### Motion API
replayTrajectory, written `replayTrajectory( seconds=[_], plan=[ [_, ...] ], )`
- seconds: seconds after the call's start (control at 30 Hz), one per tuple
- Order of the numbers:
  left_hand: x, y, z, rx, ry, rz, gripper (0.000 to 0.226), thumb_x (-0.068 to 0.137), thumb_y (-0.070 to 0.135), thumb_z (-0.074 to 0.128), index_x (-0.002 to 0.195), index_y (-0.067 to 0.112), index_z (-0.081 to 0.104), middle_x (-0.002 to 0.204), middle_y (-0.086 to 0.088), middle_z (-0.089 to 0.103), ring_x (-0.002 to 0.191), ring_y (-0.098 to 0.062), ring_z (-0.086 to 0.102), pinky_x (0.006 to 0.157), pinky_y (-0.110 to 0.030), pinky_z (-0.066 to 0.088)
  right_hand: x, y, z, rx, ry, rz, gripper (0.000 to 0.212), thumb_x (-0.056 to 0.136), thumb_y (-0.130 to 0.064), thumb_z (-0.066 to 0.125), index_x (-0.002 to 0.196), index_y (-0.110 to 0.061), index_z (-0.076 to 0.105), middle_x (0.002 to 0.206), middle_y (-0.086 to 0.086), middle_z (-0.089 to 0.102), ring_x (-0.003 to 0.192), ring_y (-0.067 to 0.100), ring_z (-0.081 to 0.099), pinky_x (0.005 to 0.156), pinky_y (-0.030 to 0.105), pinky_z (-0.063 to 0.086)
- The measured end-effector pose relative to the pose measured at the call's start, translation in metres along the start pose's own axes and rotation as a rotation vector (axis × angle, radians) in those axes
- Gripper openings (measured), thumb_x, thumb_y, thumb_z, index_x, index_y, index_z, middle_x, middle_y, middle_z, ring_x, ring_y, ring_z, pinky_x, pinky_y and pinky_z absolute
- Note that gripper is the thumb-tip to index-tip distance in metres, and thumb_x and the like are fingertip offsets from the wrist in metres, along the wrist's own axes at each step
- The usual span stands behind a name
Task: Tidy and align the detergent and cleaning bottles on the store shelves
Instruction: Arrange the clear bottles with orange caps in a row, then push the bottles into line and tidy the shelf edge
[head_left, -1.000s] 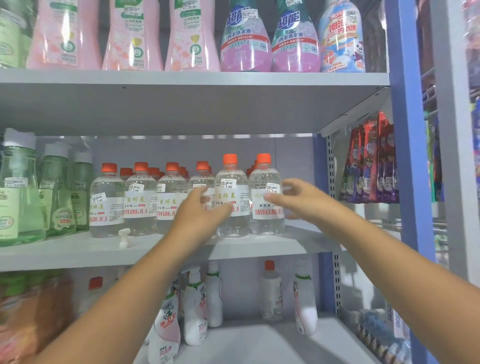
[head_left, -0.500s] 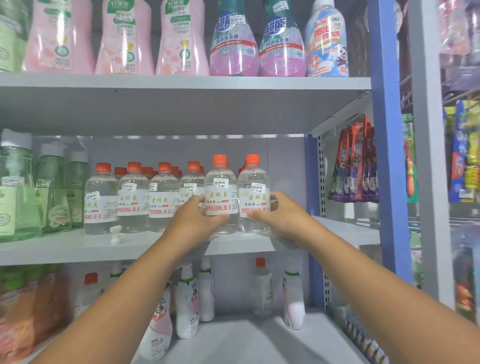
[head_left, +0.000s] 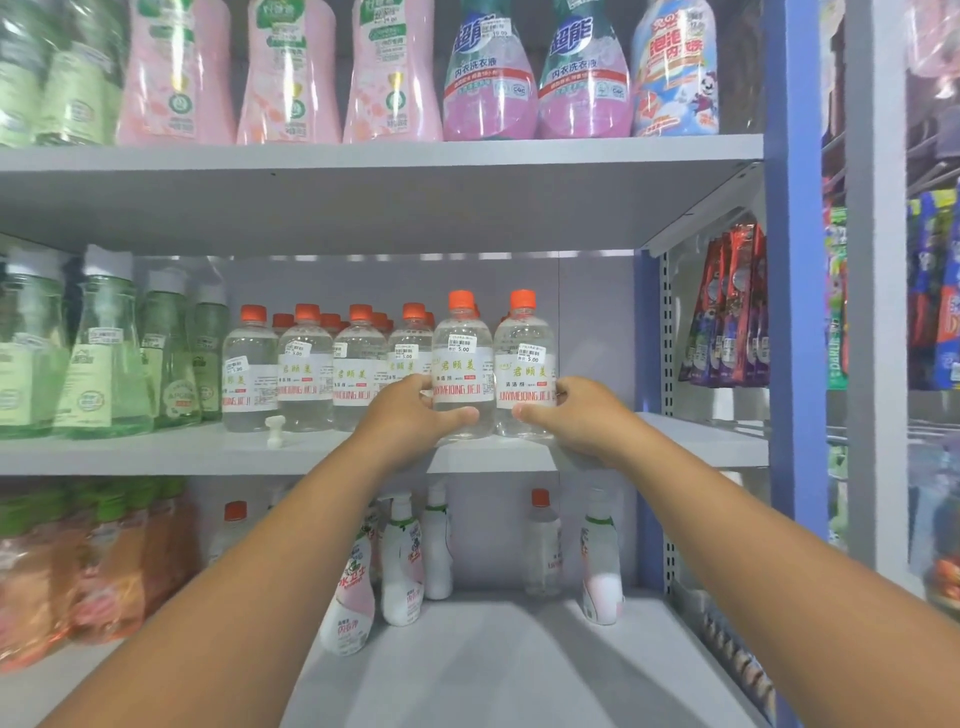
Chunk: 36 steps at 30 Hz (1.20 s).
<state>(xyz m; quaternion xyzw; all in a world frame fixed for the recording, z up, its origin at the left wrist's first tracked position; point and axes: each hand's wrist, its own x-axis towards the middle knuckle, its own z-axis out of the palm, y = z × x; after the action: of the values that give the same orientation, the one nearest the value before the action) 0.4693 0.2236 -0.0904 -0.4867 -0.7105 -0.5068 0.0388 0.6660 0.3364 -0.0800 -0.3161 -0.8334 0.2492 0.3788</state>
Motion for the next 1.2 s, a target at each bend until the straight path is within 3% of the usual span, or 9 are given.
replayTrajectory(
  seconds=[0.23, 0.3, 0.43, 0.57, 0.63, 0.7, 0.87, 1.0, 1.2],
  plan=[
    [-0.019, 0.017, -0.005, 0.088, 0.021, 0.006, 0.078, 0.082, 0.056, 0.079, 0.145, 0.021, 0.050, 0.140, 0.002, 0.061, 0.113, -0.015, 0.061, 0.084, -0.027, 0.042, -0.007, -0.007, -0.001, -0.118, 0.008, -0.027, 0.040, 0.093, -0.046, 0.069, 0.125, -0.024, 0.066, 0.124, -0.001, 0.071, 0.107, 0.020, 0.066, 0.091, 0.037, 0.053],
    [-0.038, 0.015, -0.008, 0.012, 0.128, 0.096, 0.069, 0.087, 0.053, 0.074, 0.146, 0.024, 0.049, 0.142, 0.007, 0.059, 0.121, -0.012, 0.058, 0.093, -0.028, 0.044, -0.017, -0.005, 0.007, -0.088, 0.197, -0.116, 0.040, 0.094, -0.042, 0.069, 0.127, -0.022, 0.062, 0.124, -0.003, 0.067, 0.106, 0.017, 0.064, 0.087, 0.034, 0.050],
    [-0.114, -0.053, -0.006, -0.205, 0.423, 0.354, 0.021, 0.097, 0.038, 0.061, 0.118, 0.040, 0.063, 0.117, 0.019, 0.068, 0.112, -0.003, 0.064, 0.092, -0.014, 0.049, -0.070, 0.026, 0.061, 0.073, 0.672, -0.601, 0.027, 0.093, -0.023, 0.061, 0.120, -0.019, 0.061, 0.108, -0.015, 0.055, 0.102, 0.007, 0.057, 0.098, 0.026, 0.044],
    [-0.152, -0.173, -0.001, -0.127, 0.311, 0.056, 0.018, 0.097, 0.024, 0.065, 0.107, 0.039, 0.064, 0.103, 0.018, 0.069, 0.099, -0.003, 0.067, 0.084, -0.024, 0.054, -0.100, 0.056, 0.143, 0.019, 0.509, -0.695, 0.014, 0.091, -0.017, 0.055, 0.101, -0.019, 0.065, 0.099, -0.018, 0.057, 0.092, 0.006, 0.056, 0.115, 0.026, 0.033],
    [-0.147, -0.234, -0.017, -0.082, 0.299, -0.154, 0.017, 0.096, 0.020, 0.067, 0.109, 0.031, 0.064, 0.104, 0.012, 0.070, 0.101, -0.011, 0.068, 0.086, -0.036, 0.055, -0.099, 0.068, 0.177, -0.050, 0.378, -0.634, 0.014, 0.091, -0.021, 0.054, 0.101, -0.025, 0.063, 0.099, -0.018, 0.058, 0.092, 0.006, 0.055, 0.089, 0.015, 0.042],
    [-0.131, -0.283, -0.040, -0.040, 0.363, -0.280, 0.020, 0.095, 0.023, 0.068, 0.112, 0.028, 0.060, 0.109, 0.005, 0.068, 0.103, -0.021, 0.066, 0.082, -0.037, 0.051, -0.082, 0.088, 0.203, -0.156, 0.308, -0.447, 0.016, 0.092, -0.019, 0.062, 0.107, -0.022, 0.067, 0.106, -0.009, 0.062, 0.097, 0.011, 0.058, 0.077, 0.025, 0.044],
    [-0.073, -0.354, -0.064, 0.010, 0.297, -0.341, 0.052, 0.080, 0.036, 0.087, 0.114, 0.015, 0.054, 0.101, 0.007, 0.060, 0.084, -0.009, 0.059, 0.069, -0.024, 0.048, -0.013, 0.140, 0.235, -0.074, 0.411, 0.332, 0.062, 0.090, -0.015, 0.076, 0.136, 0.015, 0.049, 0.130, 0.039, 0.054, 0.126, 0.051, 0.052, 0.102, 0.049, 0.044],
    [-0.035, -0.397, -0.064, -0.044, 0.227, -0.388, 0.032, 0.074, 0.038, 0.090, 0.084, 0.013, 0.073, 0.075, 0.002, 0.074, 0.072, -0.023, 0.071, 0.062, -0.034, 0.054, 0.021, 0.168, 0.255, -0.053, 0.369, 0.579, 0.114, 0.085, -0.034, 0.083, 0.160, 0.006, 0.009, 0.160, 0.032, 0.028, 0.149, 0.046, 0.029, 0.118, 0.049, 0.030],
    [-0.016, -0.441, -0.050, -0.156, 0.228, -0.479, 0.026, 0.085, 0.027, 0.079, 0.071, 0.022, 0.058, 0.076, -0.003, 0.070, 0.080, -0.033, 0.068, 0.080, -0.044, 0.053, 0.054, 0.210, 0.261, -0.013, 0.483, 0.672, 0.090, 0.078, -0.034, 0.088, 0.144, 0.004, 0.041, 0.139, 0.029, 0.055, 0.128, 0.045, 0.055, 0.097, 0.046, 0.046]
  ],
)
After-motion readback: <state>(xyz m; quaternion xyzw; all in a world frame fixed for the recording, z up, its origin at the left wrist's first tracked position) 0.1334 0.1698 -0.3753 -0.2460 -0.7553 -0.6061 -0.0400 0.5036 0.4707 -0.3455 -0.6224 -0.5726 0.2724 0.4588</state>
